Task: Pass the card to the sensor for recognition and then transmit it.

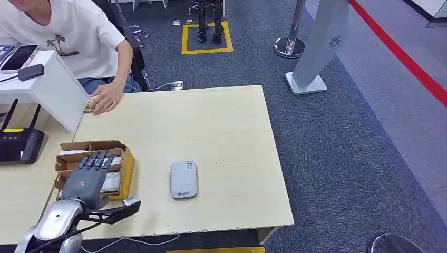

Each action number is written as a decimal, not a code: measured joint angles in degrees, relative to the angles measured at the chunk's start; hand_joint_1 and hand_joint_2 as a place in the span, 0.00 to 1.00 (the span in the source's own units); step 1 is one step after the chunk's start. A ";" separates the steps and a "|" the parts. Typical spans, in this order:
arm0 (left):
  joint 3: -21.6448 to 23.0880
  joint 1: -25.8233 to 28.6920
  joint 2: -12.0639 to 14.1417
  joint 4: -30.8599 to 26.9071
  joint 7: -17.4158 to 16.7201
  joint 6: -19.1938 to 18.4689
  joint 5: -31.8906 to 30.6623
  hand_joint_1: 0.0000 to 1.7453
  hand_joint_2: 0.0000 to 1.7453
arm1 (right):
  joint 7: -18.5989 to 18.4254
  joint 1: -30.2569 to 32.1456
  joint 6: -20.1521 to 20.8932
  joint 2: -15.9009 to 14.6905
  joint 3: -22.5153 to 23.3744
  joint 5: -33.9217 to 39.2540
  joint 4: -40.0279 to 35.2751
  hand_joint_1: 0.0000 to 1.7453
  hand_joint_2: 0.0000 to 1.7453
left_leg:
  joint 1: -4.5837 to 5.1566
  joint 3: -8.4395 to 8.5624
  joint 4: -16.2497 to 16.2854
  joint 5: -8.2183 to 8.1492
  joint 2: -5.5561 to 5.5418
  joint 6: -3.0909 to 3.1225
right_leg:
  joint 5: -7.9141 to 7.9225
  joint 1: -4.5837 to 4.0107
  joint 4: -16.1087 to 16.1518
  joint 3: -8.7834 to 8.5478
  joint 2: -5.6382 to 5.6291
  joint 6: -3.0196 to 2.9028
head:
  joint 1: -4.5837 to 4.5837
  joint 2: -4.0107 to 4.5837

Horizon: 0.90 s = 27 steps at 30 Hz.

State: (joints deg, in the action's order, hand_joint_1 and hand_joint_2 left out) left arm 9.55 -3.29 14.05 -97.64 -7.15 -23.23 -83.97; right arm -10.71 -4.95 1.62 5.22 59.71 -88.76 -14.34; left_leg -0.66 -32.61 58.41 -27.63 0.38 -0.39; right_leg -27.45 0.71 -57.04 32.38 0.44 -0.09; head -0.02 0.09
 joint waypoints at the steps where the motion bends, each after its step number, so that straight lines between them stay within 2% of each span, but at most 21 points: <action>1: 0.02 0.02 0.00 0.00 0.00 0.00 0.02 0.00 1.00 | 0.00 0.00 0.00 0.00 0.00 0.00 0.00 0.00 0.00 | 0.00 0.00 0.00 0.00 0.00 0.00 | 0.00 0.00 0.00 0.00 0.00 0.00 | 0.00 0.00; 2: 0.02 0.05 0.02 0.00 0.00 0.00 0.04 0.00 1.00 | 0.00 0.00 0.00 0.00 0.00 0.00 0.00 0.00 0.00 | 0.00 0.00 0.00 0.00 0.00 0.00 | 0.00 0.00 0.00 0.00 0.00 0.00 | 0.00 0.00; 3: 0.13 0.27 0.11 -0.02 0.09 0.00 0.50 0.97 1.00 | -0.02 0.00 0.00 0.00 0.00 0.00 0.02 0.00 0.00 | 0.00 0.00 0.00 0.00 0.00 0.00 | 0.00 0.00 0.00 0.00 0.00 0.00 | 0.00 0.00; 4: 0.15 0.32 0.11 -0.02 0.09 0.00 0.50 1.00 1.00 | -0.02 0.00 0.02 0.00 0.00 0.00 0.02 0.00 0.00 | 0.00 0.00 0.00 0.00 0.00 0.00 | 0.00 0.00 0.00 0.00 0.00 0.00 | 0.00 0.00; 27: 1.71 0.67 0.44 -0.72 -0.57 0.09 -0.15 1.00 1.00 | -0.44 0.02 0.00 0.00 0.00 0.00 0.02 0.00 0.00 | 0.00 0.00 0.00 0.00 0.00 0.00 | 0.00 0.00 0.00 0.00 0.00 0.00 | 0.00 0.00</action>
State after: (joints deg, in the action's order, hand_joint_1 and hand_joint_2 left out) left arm 11.26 -2.62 14.49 -98.36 -7.72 -23.15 -84.13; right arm -11.15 -4.92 1.62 5.22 59.71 -88.76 -14.32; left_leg -0.66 -32.61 58.41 -27.63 0.38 -0.39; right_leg -27.45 0.71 -57.04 32.38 0.45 -0.09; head -0.02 0.09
